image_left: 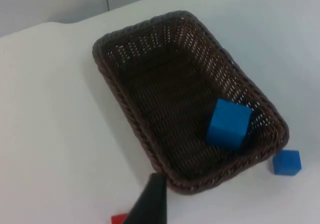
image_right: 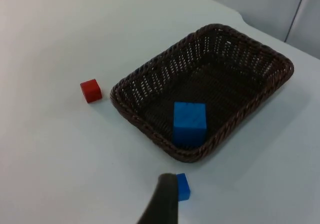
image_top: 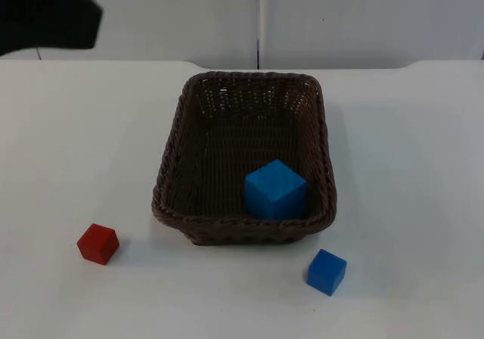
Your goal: Pick up the basket with the left hand and place the largest block into the basket with the right hand.
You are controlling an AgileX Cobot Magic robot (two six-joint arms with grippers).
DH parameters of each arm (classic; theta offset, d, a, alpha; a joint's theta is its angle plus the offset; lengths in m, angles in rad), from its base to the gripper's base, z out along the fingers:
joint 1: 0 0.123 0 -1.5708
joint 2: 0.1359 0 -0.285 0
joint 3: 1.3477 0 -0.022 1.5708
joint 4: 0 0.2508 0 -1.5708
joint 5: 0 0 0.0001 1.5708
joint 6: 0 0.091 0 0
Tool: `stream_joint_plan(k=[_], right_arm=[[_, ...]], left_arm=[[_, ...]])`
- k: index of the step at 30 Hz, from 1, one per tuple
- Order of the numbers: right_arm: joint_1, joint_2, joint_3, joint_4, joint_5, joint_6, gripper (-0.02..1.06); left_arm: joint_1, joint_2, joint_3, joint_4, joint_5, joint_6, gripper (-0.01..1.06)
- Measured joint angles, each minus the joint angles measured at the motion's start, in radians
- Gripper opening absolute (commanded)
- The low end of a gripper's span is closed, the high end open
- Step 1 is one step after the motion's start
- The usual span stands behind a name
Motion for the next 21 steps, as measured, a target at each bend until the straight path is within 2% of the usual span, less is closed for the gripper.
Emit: stream_joint_plan(k=[8, 14, 21], right_arm=[[0.0, -0.02, 0.034, 0.0, 0.002, -0.002, 0.76], [0.0, -0.143, 0.054, 0.0, 0.005, -0.002, 0.76], [0.0, -0.332, 0.054, 0.0, 0.146, -0.002, 0.76]], left_arm=[[0.0, -0.188, 0.077, 0.002, 0.079, 0.041, 0.88], [0.0, -0.35, 0.149, 0.012, 0.164, 0.044, 0.88], [0.0, -0.54, 0.154, 0.014, 0.276, 0.046, 0.88]])
